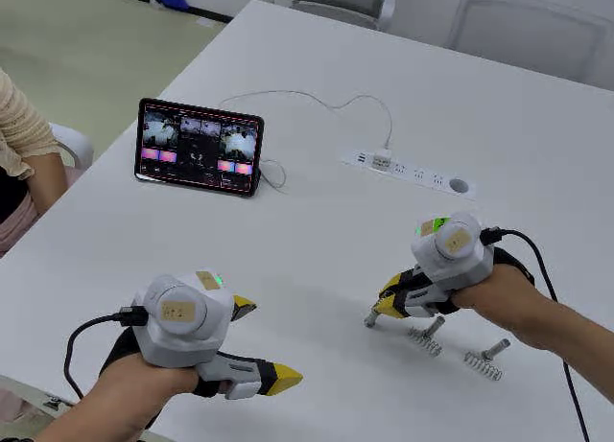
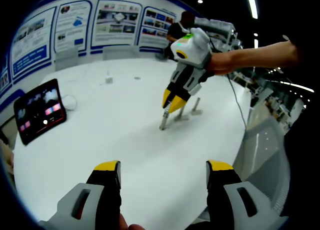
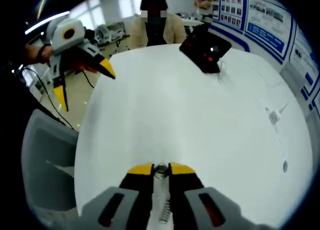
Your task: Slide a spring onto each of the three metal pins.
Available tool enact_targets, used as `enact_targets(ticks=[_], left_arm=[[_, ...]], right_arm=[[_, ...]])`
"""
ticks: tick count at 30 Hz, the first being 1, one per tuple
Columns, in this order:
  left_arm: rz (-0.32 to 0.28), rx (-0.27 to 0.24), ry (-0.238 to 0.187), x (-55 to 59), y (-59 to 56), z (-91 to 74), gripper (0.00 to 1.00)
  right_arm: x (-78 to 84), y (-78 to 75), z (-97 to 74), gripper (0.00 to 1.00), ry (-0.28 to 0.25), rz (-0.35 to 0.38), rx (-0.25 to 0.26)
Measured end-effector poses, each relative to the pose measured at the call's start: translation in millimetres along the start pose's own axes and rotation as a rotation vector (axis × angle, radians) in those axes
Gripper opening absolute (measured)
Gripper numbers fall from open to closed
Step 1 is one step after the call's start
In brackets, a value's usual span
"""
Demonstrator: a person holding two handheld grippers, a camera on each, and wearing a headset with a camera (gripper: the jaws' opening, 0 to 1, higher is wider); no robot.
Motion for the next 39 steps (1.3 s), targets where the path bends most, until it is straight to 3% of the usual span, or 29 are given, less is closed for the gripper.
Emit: enact_targets(ticks=[15, 29, 35, 39], left_arm=[[-0.001, -0.005, 0.005, 1.3, 1.7, -1.1, 0.70], [0.000, -0.007, 0.007, -0.4, 3.1, 1.7, 0.69], [-0.002, -0.011, -0.008, -5.1, 7.7, 1.1, 0.69], [0.004, -0.007, -0.007, -7.2, 9.0, 0.9, 0.69]], right_arm=[[10.5, 6.5, 17.8, 0.13, 0.057, -0.074, -0.009], [16.1, 11.8, 33.5, 0.14, 0.087, -0.066, -0.004], [16.7, 9.1, 29.9, 0.27, 0.097, -0.048, 0.060], [18.0, 7.0, 21.0, 0.37, 0.077, 0.024, 0.094]])
Point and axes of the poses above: the centre of the closed fingertips' face, and the gripper's own axes: z roughly forward along the fingers, y roughly to its left, x roughly out of its underside, the point moved 1 cm from there along -z, roughly backward along the fingers, and after that the axes turned 11 degrees about x, right-handed, at the moved point
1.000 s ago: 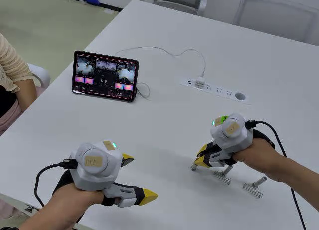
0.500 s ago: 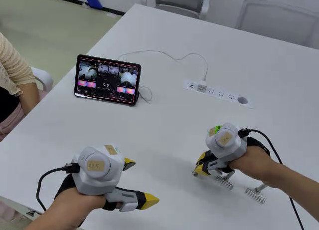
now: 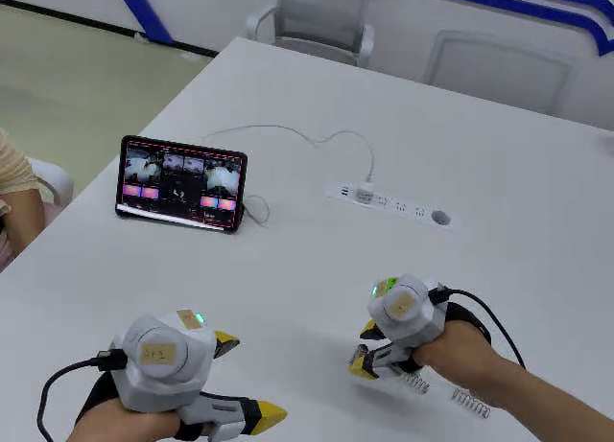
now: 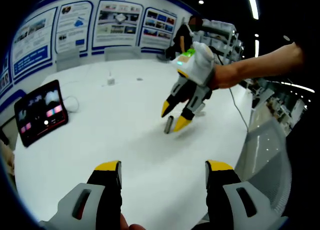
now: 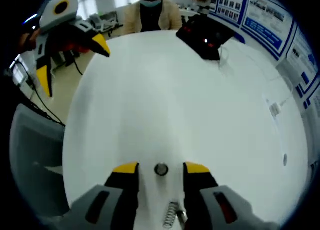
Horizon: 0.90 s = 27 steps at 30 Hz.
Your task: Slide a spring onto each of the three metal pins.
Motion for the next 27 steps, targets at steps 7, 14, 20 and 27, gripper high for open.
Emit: enact_targets(ticks=[7, 14, 20, 27], left_arm=[[0.013, 0.010, 0.006, -4.7, 0.7, 2.6, 0.70], [0.029, 0.028, 0.015, -10.8, -2.9, 9.3, 0.70], [0.029, 0.038, 0.008, -16.9, -5.4, 13.8, 0.69], [0.046, 0.056, 0.011, -22.0, -10.0, 18.8, 0.70]], right_arm=[[9.0, 2.2, -16.2, 0.44, -0.041, 0.097, 0.014], [10.6, 1.2, -33.2, 0.49, -0.097, 0.183, 0.030], [-1.1, -3.4, -48.3, 0.50, -0.204, 0.350, 0.059], [-2.6, -4.1, -66.7, 0.53, -0.270, 0.445, 0.092]])
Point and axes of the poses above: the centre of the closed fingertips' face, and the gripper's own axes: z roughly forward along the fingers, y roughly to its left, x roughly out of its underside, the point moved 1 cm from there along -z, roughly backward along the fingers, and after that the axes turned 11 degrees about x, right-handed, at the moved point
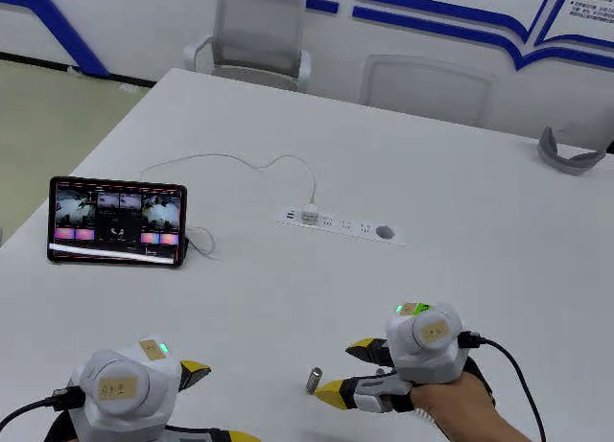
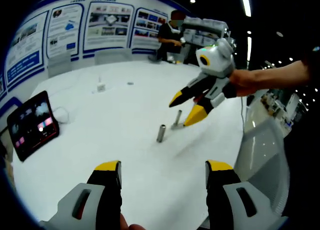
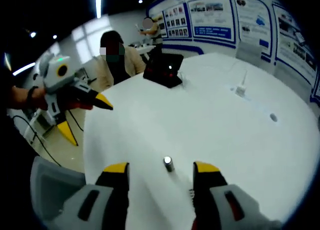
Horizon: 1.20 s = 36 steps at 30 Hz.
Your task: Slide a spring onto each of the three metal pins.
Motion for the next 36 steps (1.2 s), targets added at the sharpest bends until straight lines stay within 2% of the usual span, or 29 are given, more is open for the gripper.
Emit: enact_targets(ticks=[10, 17, 28, 36], left_arm=[[0.006, -0.002, -0.020, -11.7, -2.1, -2.7, 0.69], [0.015, -0.009, -0.028, -17.1, -4.3, -6.1, 0.70], [0.018, -0.017, -0.028, -17.3, -8.1, -9.1, 0.70], [0.015, -0.016, -0.025, -13.8, -9.5, -7.8, 0.71]], right_arm=[[3.5, -2.9, -32.9, 0.58, -0.045, 0.032, 0.056], [8.3, -8.0, -57.3, 0.60, -0.102, 0.106, 0.104], [41.3, -10.2, -87.9, 0.64, -0.159, 0.238, 0.174], [63.4, -15.1, -103.3, 0.66, -0.169, 0.312, 0.216]])
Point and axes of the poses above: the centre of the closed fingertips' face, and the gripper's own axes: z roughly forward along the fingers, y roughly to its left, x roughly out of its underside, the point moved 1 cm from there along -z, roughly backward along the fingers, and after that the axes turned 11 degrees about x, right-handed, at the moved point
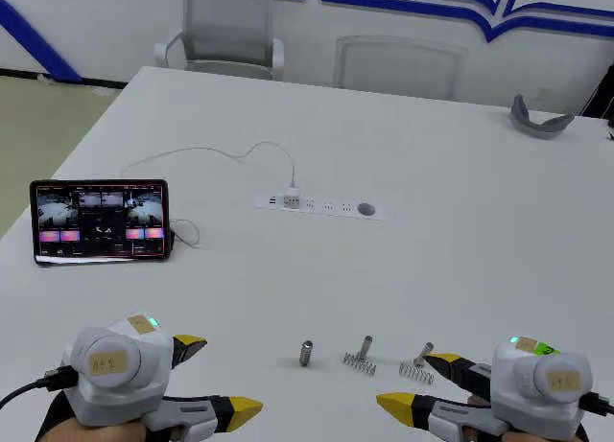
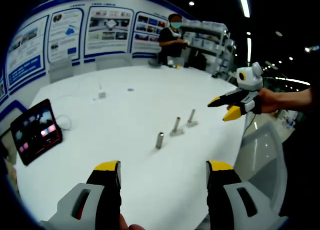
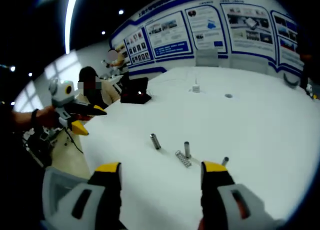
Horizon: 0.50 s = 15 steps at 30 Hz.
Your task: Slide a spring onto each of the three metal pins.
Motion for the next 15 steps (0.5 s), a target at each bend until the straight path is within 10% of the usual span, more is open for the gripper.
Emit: enact_targets(ticks=[15], left_arm=[[0.016, 0.033, 0.011, -6.6, -11.7, 18.6, 0.71]], right_arm=[[23.7, -11.2, -14.6, 0.69, 0.006, 0.074, 0.034]])
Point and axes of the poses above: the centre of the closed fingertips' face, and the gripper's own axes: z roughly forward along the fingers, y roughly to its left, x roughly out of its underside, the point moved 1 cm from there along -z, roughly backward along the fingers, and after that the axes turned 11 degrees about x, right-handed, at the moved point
